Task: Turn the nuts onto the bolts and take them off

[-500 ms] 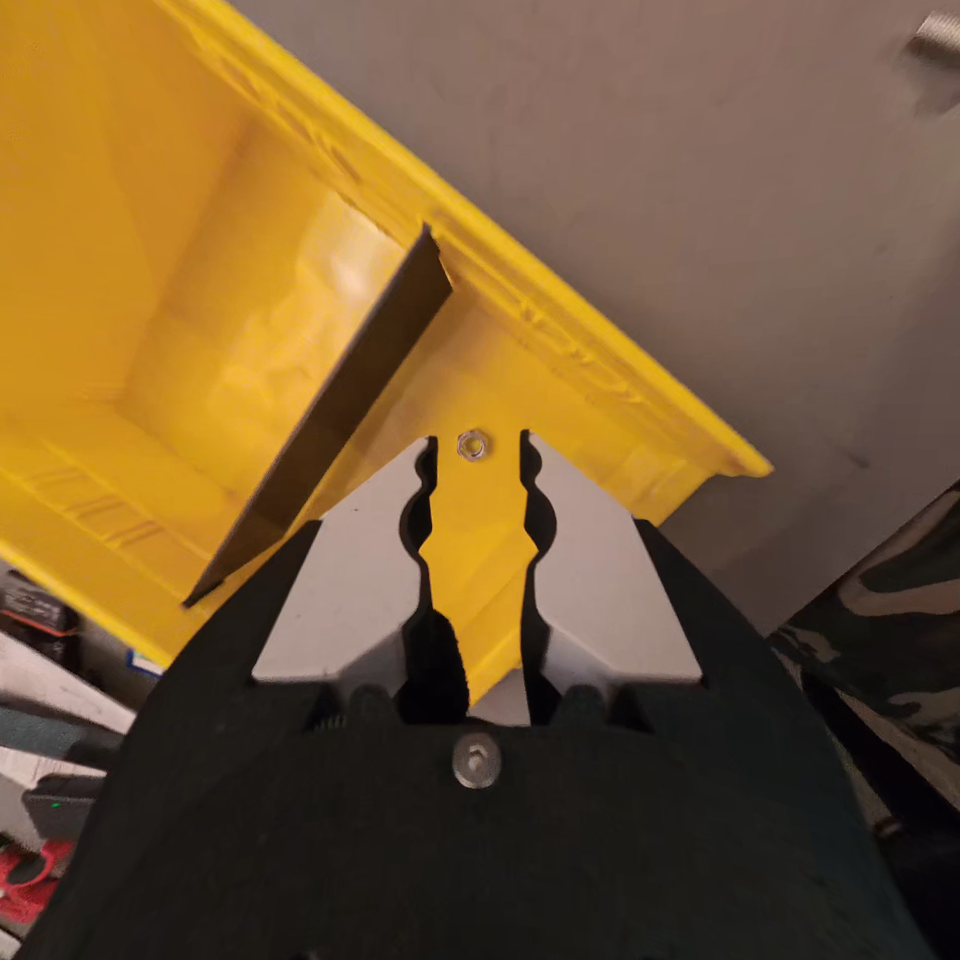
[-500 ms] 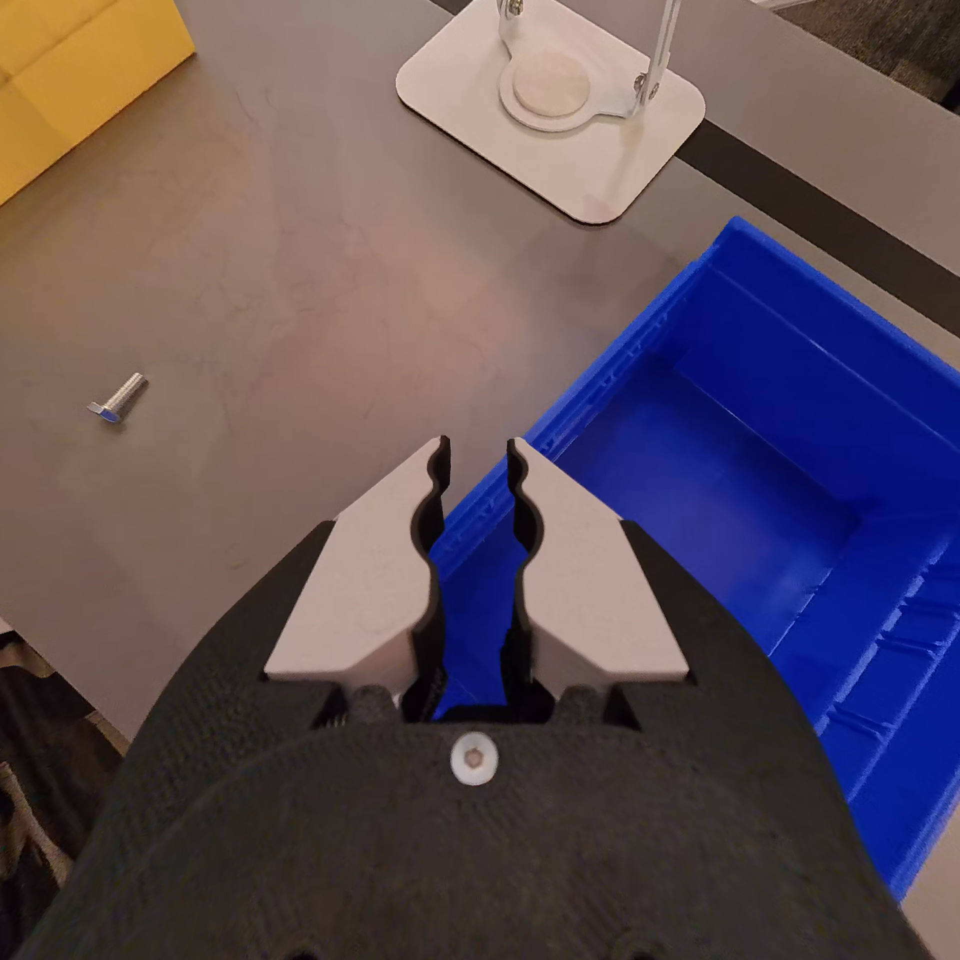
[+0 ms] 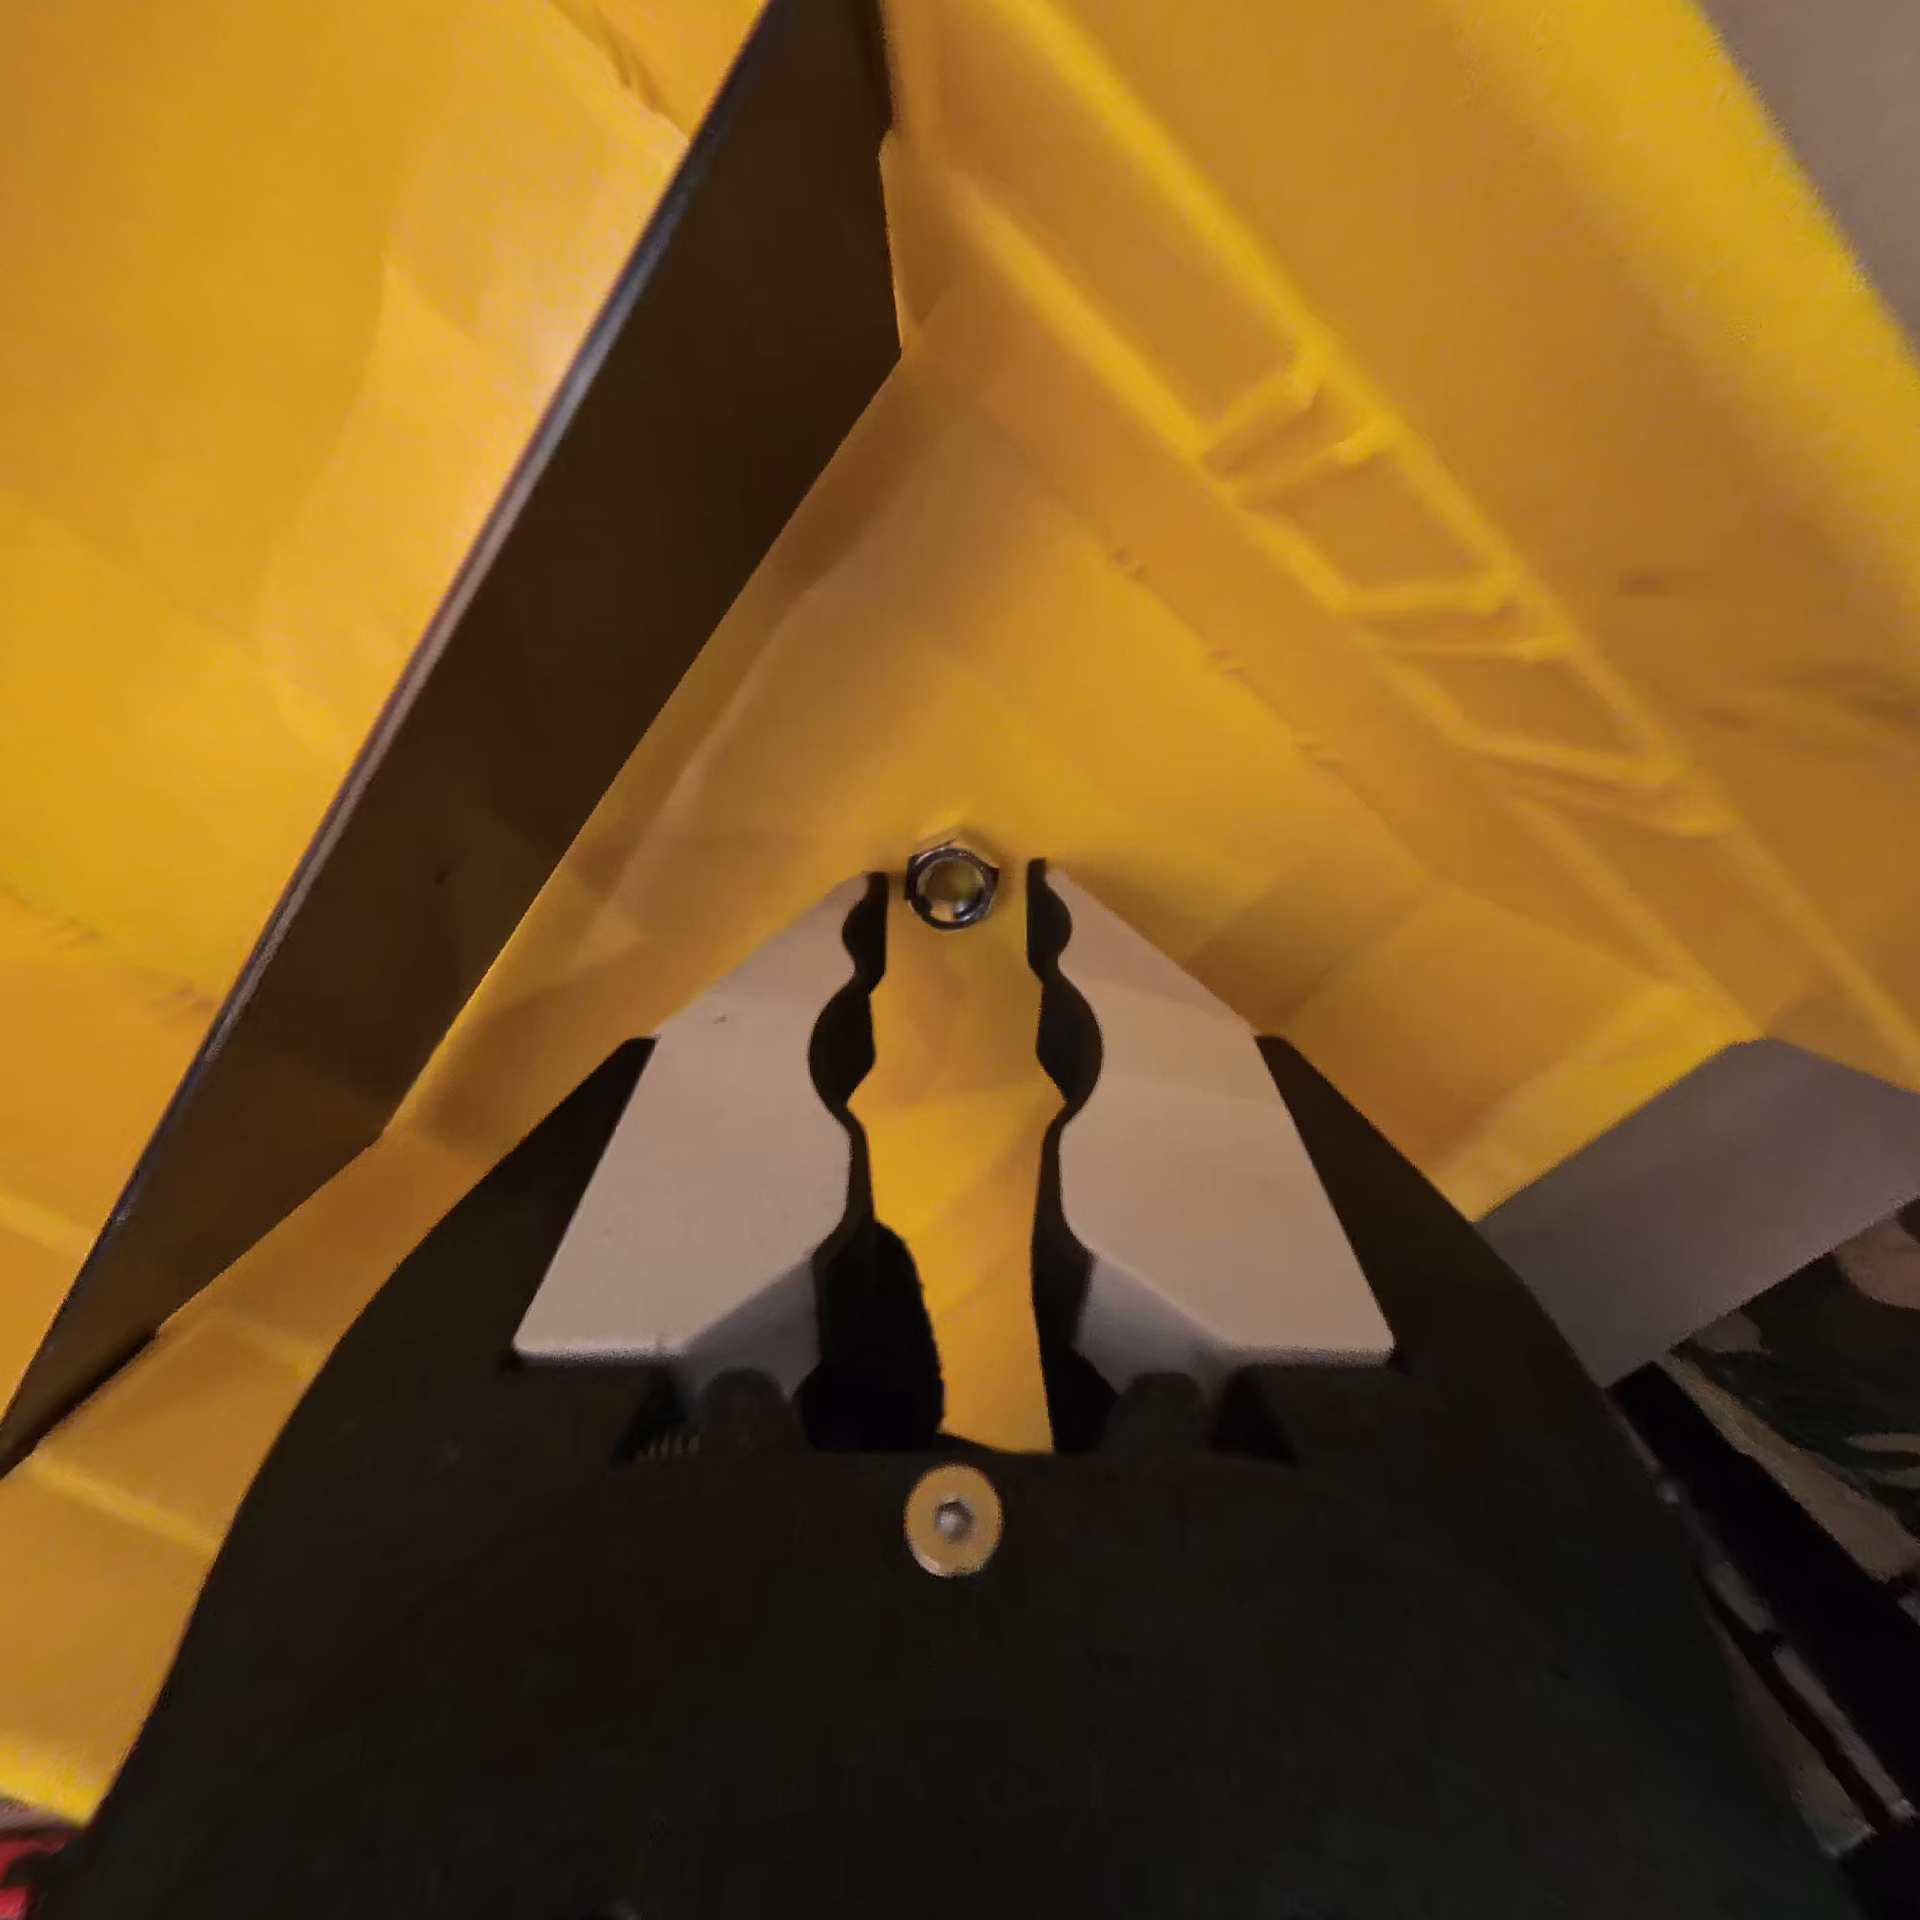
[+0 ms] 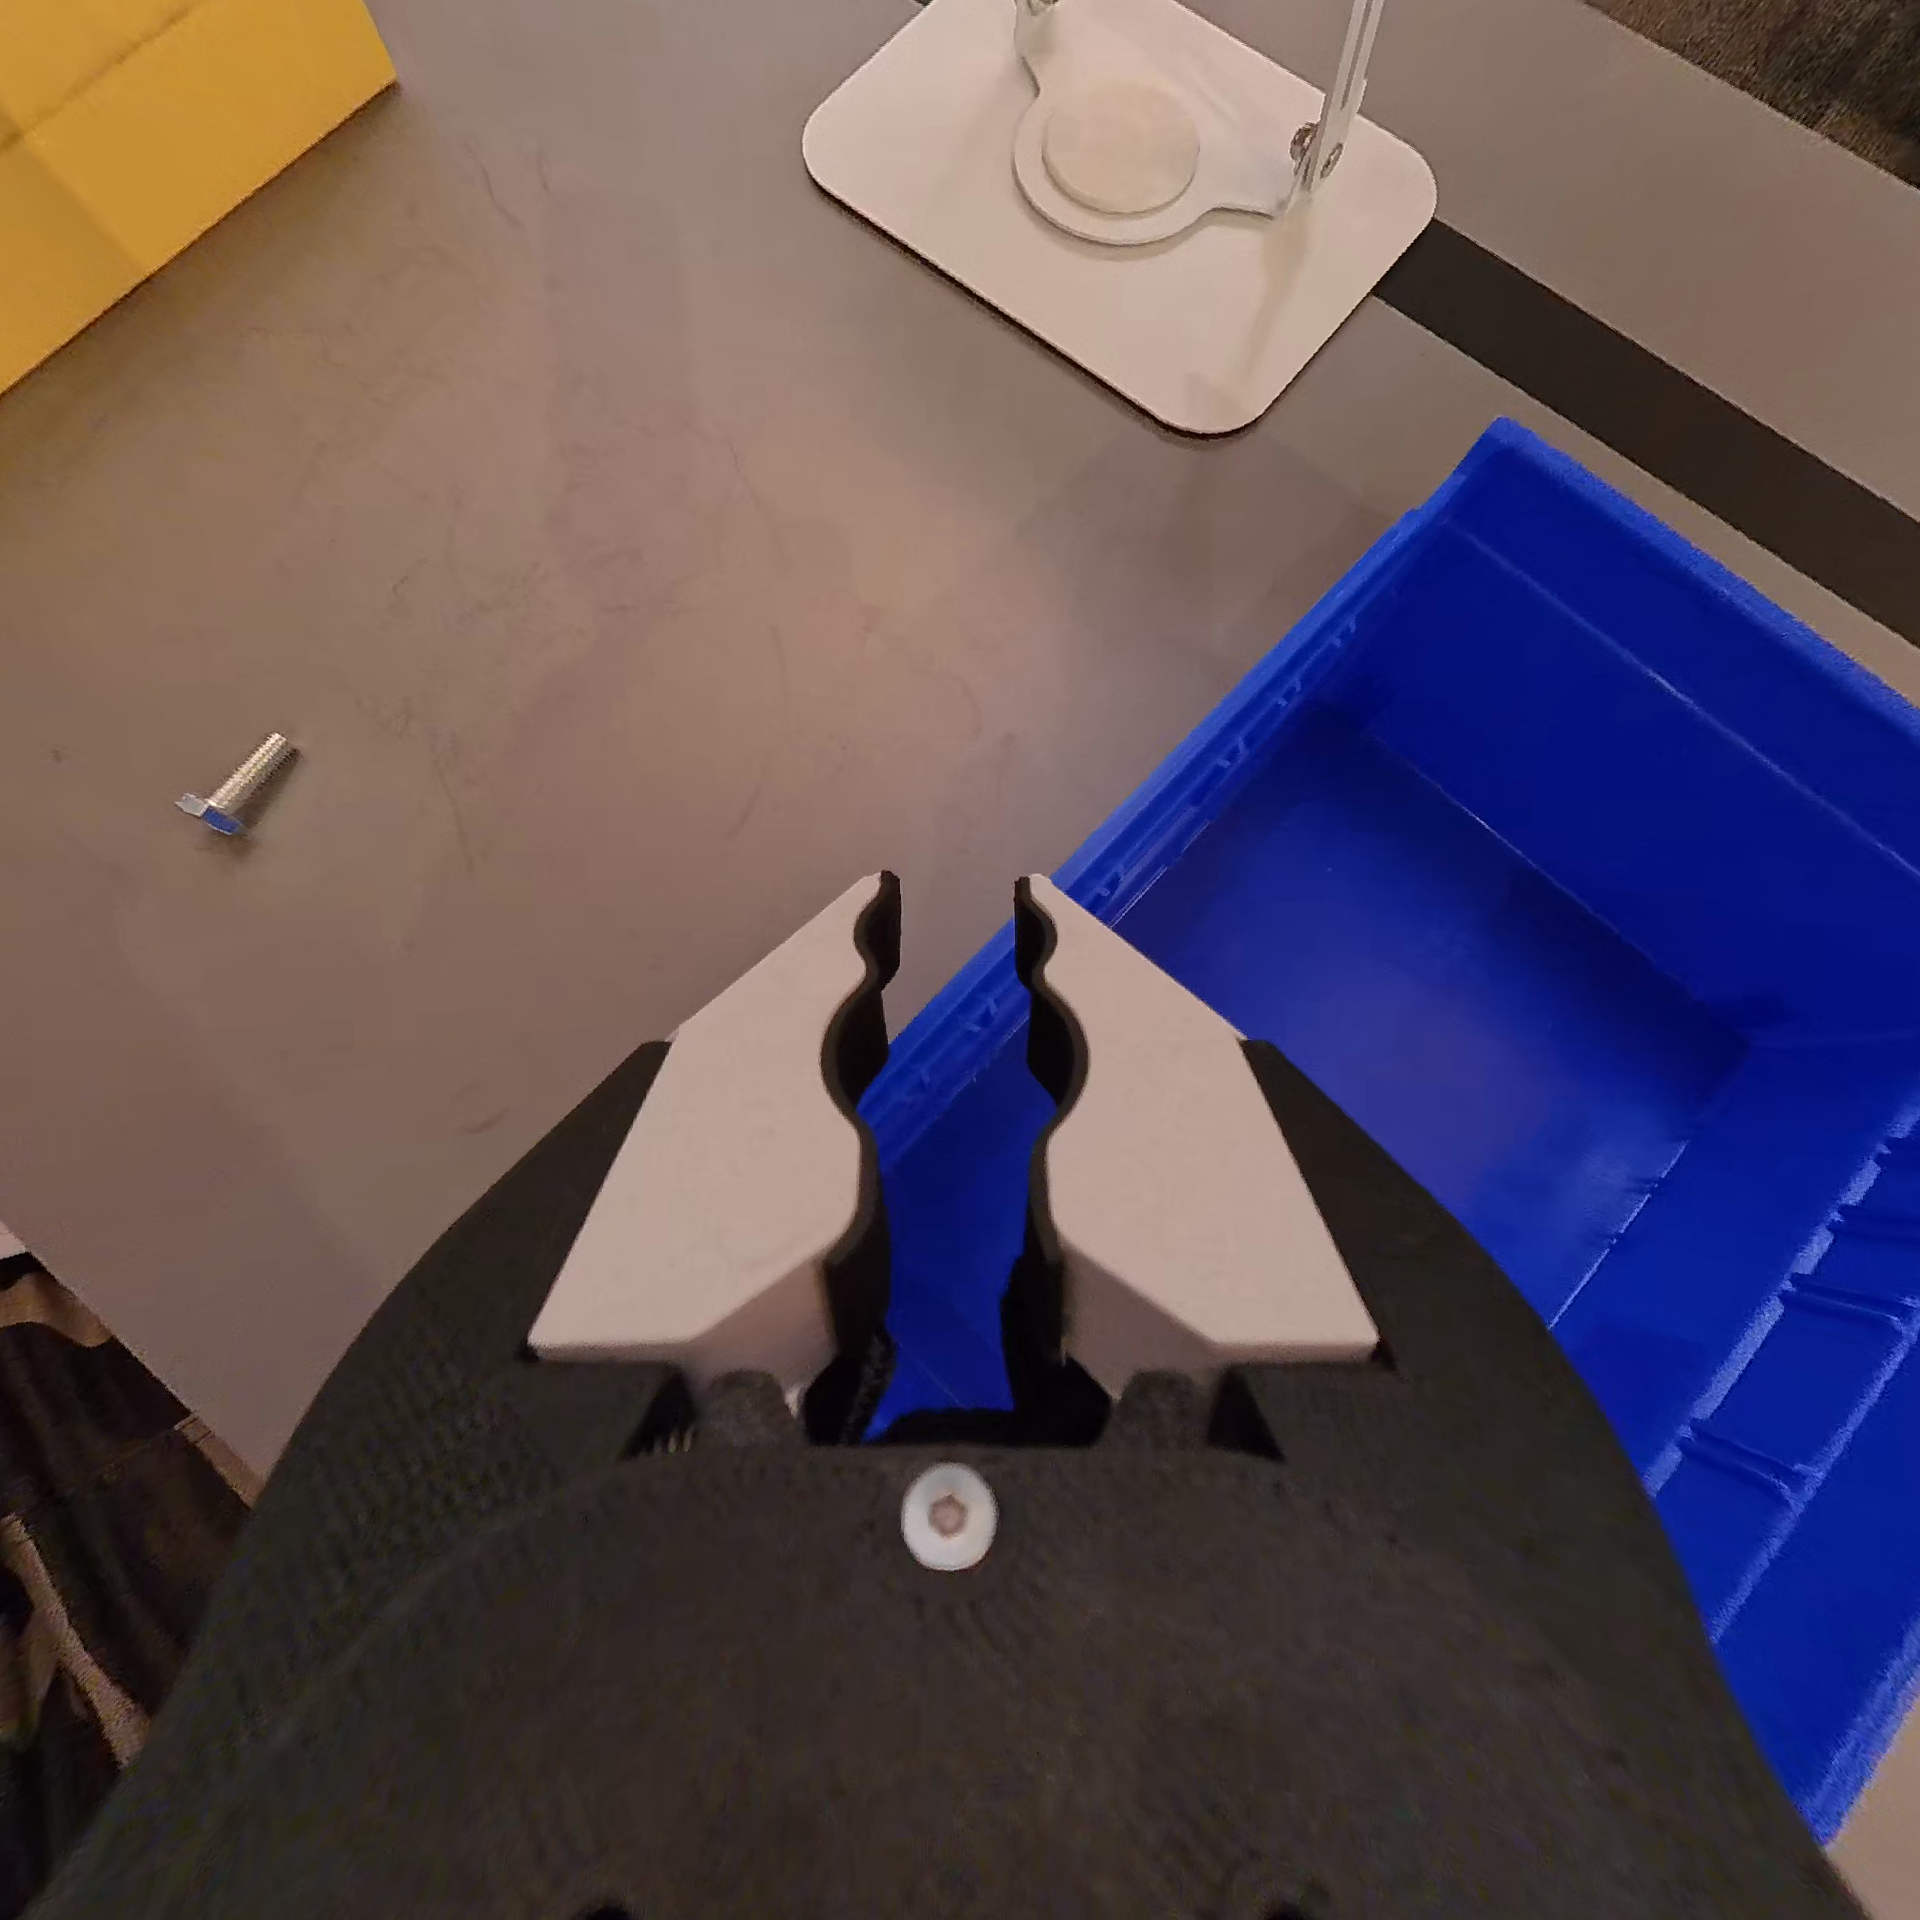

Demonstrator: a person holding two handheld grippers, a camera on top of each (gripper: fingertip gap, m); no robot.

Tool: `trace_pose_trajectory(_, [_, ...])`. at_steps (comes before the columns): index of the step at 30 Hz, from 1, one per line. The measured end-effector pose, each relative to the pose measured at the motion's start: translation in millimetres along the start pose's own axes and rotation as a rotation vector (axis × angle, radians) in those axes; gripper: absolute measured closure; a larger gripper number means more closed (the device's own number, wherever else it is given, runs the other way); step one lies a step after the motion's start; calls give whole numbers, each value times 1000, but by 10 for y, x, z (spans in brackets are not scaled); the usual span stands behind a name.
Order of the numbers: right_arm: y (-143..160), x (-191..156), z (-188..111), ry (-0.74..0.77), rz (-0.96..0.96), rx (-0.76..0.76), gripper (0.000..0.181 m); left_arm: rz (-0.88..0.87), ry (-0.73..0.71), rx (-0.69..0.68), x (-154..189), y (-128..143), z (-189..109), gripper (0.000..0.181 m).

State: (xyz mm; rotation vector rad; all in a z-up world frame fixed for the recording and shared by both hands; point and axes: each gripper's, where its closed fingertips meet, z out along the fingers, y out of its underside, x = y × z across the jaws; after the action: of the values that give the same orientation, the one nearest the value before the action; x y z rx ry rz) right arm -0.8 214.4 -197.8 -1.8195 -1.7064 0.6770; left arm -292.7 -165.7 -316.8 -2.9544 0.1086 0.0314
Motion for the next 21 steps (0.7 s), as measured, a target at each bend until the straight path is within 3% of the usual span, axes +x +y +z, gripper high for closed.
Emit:
trace_pose_trajectory(2, [5,3,2,-1,0,0,161,-8,6,8,-10,-1,11,165])
trace_pose_trajectory(8, [0,7,-6,-1,-1,3,161,-11,-39,44,-89,-27,-45,166])
trace_pose_trajectory(13, [-80,-24,-62,5,-10,32,161,0,-156,186,-163,-273,-639,166])
trace_pose_trajectory(17, [-265,-149,-141,-2,-43,93,166,149,-126,436,358,-887,-1359,166])
trace_pose_trajectory(19, [-368,-252,-175,-8,-68,126,167,260,-70,493,785,-1181,-1491,166])
trace_pose_trajectory(21, [-462,-376,-197,-21,-89,158,169,371,4,498,1246,-1431,-1411,166])
